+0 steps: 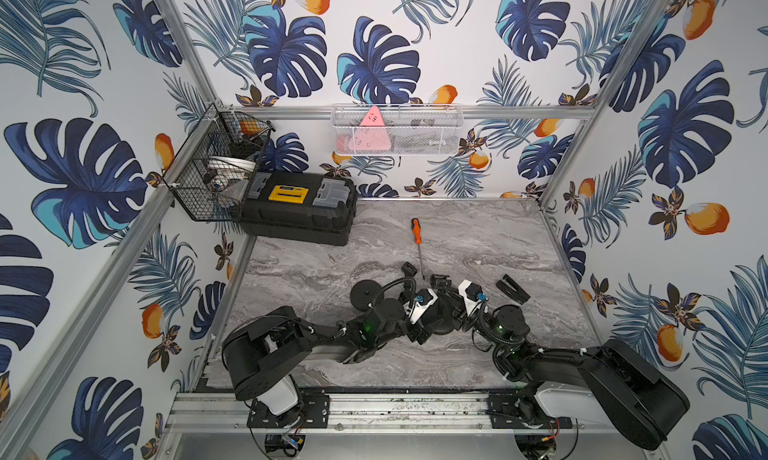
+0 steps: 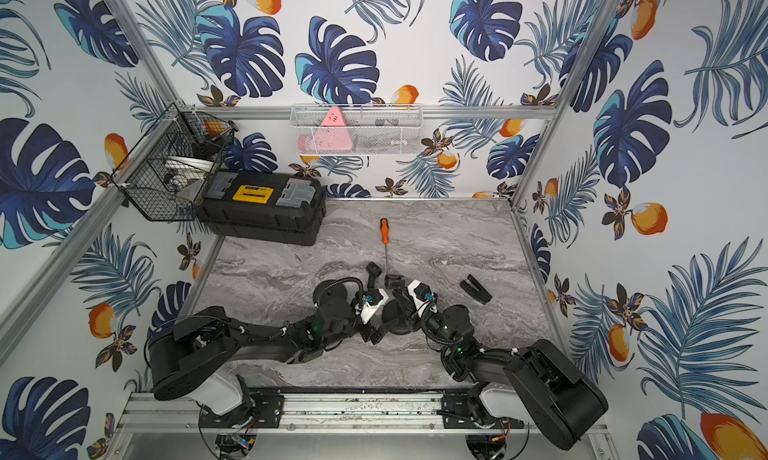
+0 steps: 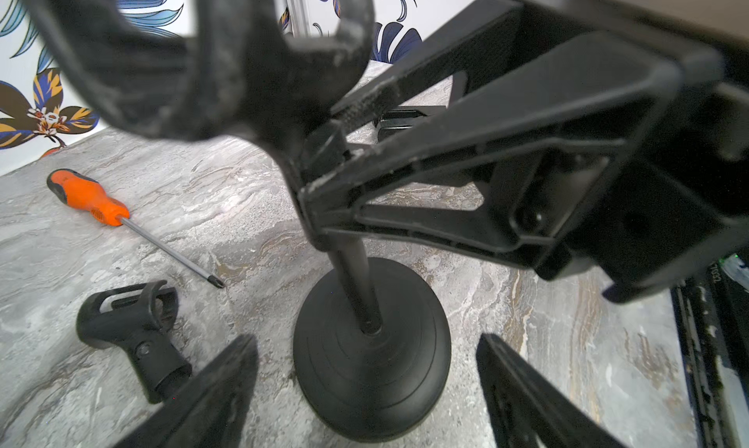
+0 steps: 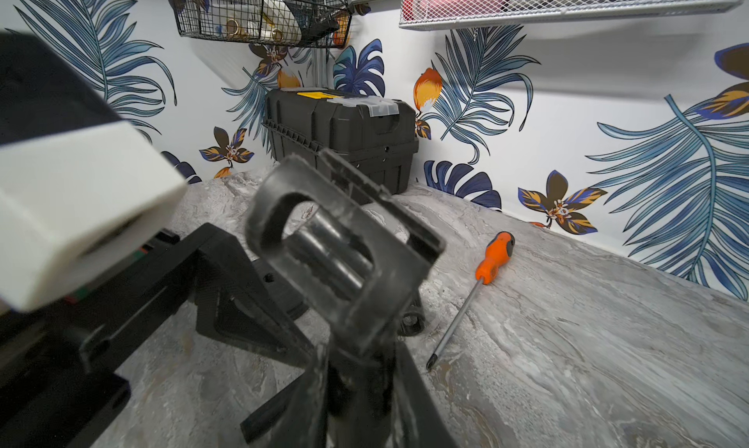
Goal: Assemble a microphone stand
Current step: Hold the microphone stand pole at the microphone stand base.
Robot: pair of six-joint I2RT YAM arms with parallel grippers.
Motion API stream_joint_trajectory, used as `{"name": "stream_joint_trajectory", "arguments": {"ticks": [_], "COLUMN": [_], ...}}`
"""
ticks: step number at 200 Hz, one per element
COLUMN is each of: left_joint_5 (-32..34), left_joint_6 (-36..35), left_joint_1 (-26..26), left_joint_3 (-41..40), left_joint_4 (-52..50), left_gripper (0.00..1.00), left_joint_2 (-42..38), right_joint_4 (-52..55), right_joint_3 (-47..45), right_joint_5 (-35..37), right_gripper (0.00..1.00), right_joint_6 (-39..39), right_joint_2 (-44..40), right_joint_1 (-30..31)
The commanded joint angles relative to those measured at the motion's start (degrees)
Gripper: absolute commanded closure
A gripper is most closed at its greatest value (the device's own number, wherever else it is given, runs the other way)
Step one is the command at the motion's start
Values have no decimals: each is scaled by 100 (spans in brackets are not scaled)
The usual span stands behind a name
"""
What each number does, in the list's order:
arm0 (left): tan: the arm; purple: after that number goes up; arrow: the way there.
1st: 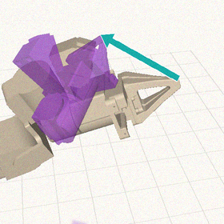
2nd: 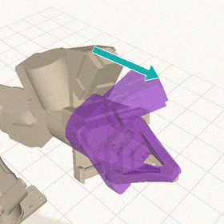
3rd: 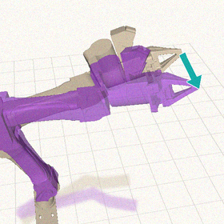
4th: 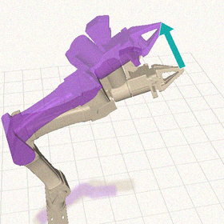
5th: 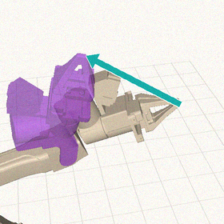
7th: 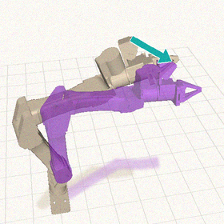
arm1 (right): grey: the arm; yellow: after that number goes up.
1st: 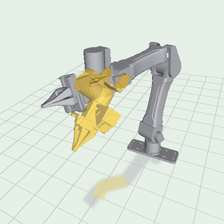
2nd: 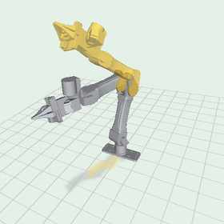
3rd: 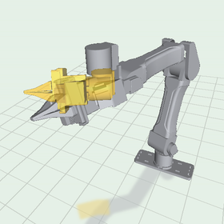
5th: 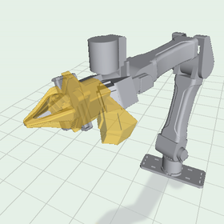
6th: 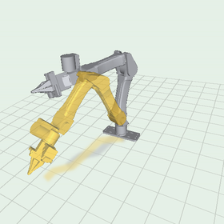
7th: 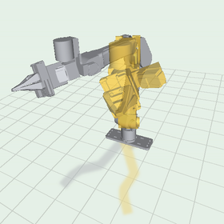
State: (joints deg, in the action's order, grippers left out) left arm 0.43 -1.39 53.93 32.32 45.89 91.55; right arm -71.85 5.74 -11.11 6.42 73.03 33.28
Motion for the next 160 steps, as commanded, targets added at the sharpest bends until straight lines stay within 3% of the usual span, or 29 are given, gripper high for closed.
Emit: {"name": "stream_joint_trajectory", "arguments": {"ticks": [1, 65, 111, 160], "left_joint_5": [15, 28, 85, 387], "left_joint_6": [-34, -55, -357, -564], "left_joint_1": [-7, -6, 25, 56], "left_joint_3": [-14, -32, -32, -59], "left_joint_4": [243, 263, 465, 849], "left_gripper": [11, 11, 13, 14], "left_joint_2": [-14, -16, 120, 193], "right_joint_4": [-98, 23, 803, 888], "right_joint_3": [-4, -213, -254, -124], "right_joint_5": [-28, 377, 338, 193], "right_gripper": [85, 86, 87, 87], "right_joint_6": [-77, -58, -150, -153], "right_joint_2": [53, -185, -678, -505], "right_joint_1": [9, 12, 12, 21]}}
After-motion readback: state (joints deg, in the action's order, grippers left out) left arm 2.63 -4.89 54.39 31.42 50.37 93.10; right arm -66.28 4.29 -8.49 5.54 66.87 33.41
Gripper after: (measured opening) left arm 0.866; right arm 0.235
